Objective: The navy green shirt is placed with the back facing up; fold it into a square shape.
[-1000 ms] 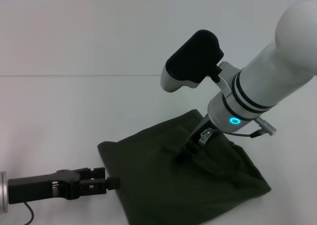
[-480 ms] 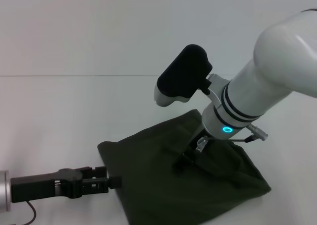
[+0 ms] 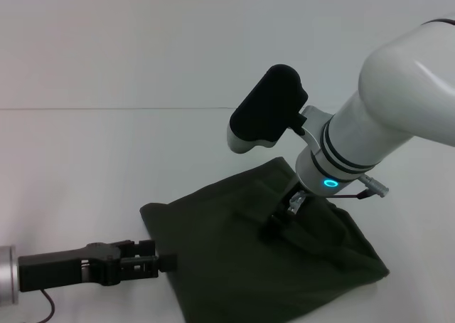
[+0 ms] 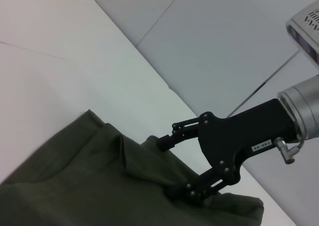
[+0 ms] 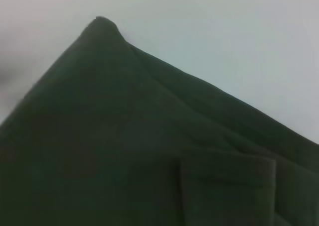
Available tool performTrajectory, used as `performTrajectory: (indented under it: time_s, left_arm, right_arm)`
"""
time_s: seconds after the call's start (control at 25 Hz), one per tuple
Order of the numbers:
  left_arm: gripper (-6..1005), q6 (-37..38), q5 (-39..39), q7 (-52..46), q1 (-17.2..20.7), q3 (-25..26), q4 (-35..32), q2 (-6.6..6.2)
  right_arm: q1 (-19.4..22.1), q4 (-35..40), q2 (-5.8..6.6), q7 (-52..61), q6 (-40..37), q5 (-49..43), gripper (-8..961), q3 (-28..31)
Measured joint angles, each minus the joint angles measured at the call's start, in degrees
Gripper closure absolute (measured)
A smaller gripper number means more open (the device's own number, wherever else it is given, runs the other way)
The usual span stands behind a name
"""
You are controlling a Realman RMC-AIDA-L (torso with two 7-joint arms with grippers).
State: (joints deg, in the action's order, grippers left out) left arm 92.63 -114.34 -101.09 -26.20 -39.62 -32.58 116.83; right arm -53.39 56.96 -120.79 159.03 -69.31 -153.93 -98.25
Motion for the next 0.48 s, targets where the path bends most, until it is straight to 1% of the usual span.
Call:
performTrajectory:
  time_s: [0.48]
  left_arm:
    - [57, 0.00, 0.00, 0.02, 0.00, 0.05, -0.20, 0.06]
  right_arm:
    - [-0.01, -0.33, -0.07, -0.01, 0.41, 0.07, 64, -0.02]
